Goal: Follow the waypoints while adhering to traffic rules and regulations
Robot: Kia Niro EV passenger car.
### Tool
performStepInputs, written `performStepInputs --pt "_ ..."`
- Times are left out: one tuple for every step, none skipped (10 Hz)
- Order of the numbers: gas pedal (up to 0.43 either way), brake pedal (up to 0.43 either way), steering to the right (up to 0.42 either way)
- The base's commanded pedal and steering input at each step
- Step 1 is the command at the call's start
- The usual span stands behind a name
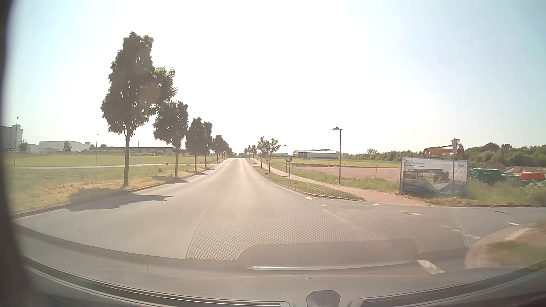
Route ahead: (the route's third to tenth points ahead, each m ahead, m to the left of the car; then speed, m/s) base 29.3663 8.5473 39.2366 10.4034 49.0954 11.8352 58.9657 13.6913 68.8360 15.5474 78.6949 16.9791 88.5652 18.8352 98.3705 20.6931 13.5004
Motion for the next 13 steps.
performStepInputs --pt "0.138 0.006 -0.037" --pt "0.157 0.006 -0.037" --pt "0.197 0.006 -0.037" --pt "0.197 0.006 -0.037" --pt "0.197 0.006 -0.037" --pt "0.24 0.006 -0.036" --pt "0.248 0.006 -0.035" --pt "0.248 0.006 -0.033" --pt "0.248 0.006 -0.031" --pt "0.248 0.006 -0.03" --pt "0.248 0.006 -0.028" --pt "0.248 0.006 -0.027" --pt "0.248 0.006 -0.026"
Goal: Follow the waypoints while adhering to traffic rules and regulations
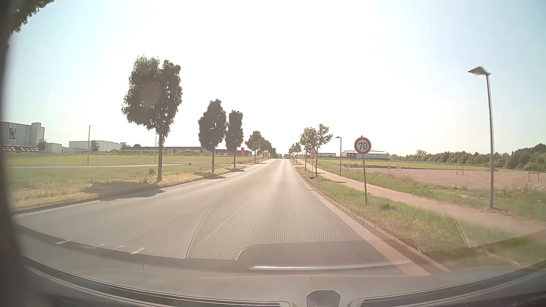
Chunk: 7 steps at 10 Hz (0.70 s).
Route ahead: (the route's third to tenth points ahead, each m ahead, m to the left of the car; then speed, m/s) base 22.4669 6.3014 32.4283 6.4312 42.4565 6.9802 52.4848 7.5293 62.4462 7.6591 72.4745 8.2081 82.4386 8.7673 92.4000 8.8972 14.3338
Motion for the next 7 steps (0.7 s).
performStepInputs --pt "0.248 0.006 -0.023" --pt "0.248 0.006 -0.019" --pt "0.248 0.006 -0.018" --pt "0.248 0.006 -0.017" --pt "0.248 0.006 -0.015" --pt "0.248 0.006 -0.011" --pt "0.248 0.006 -0.009"
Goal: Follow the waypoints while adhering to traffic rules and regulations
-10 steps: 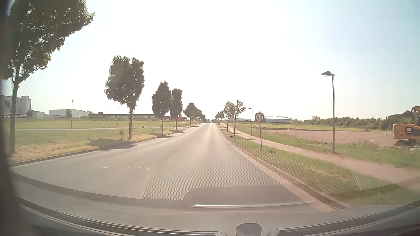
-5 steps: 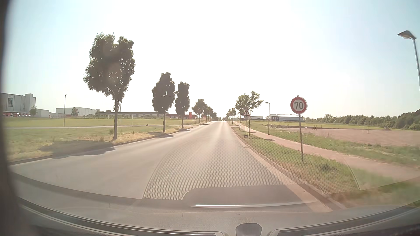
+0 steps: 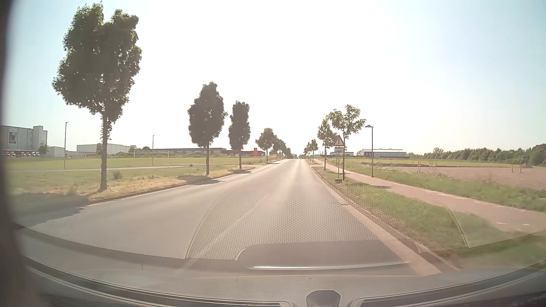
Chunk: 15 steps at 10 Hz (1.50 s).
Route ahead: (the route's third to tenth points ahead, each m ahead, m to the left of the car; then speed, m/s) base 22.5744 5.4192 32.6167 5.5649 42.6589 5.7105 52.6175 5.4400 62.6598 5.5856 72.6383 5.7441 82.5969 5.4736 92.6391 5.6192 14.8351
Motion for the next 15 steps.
performStepInputs --pt "0.248 0.006 -0.007" --pt "0.248 0.006 -0.005" --pt "0.248 0.006 -0.002" --pt "0.248 0.006 0.001" --pt "0.248 0.006 0.004" --pt "0.248 0.006 0.005" --pt "0.248 0.006 0.005" --pt "0.248 0.006 0.005" --pt "0.248 0.006 0.005" --pt "0.248 0.006 0.005" --pt "0.248 0.006 0.005" --pt "0.248 0.006 0.006" --pt "0.248 0.006 0.008" --pt "0.248 0.006 0.009" --pt "0.248 0.006 0.01"
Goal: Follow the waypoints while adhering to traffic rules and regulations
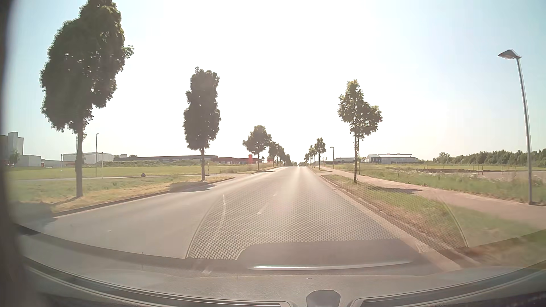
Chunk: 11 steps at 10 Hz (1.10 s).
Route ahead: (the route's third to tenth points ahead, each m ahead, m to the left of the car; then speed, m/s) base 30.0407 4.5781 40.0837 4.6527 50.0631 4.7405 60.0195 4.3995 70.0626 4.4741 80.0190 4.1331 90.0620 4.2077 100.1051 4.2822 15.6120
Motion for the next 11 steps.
performStepInputs --pt "0.248 0.006 0.01" --pt "0.248 0.006 0.01" --pt "0.248 0.006 0.009" --pt "0.248 0.006 0.008" --pt "0.248 0.006 0.007" --pt "0.248 0.006 0.007" --pt "0.248 0.006 0.005" --pt "0.248 0.006 0.004" --pt "0.248 0.006 0.003" --pt "0.248 0.006 0.002" --pt "0.248 0.006 0.001"
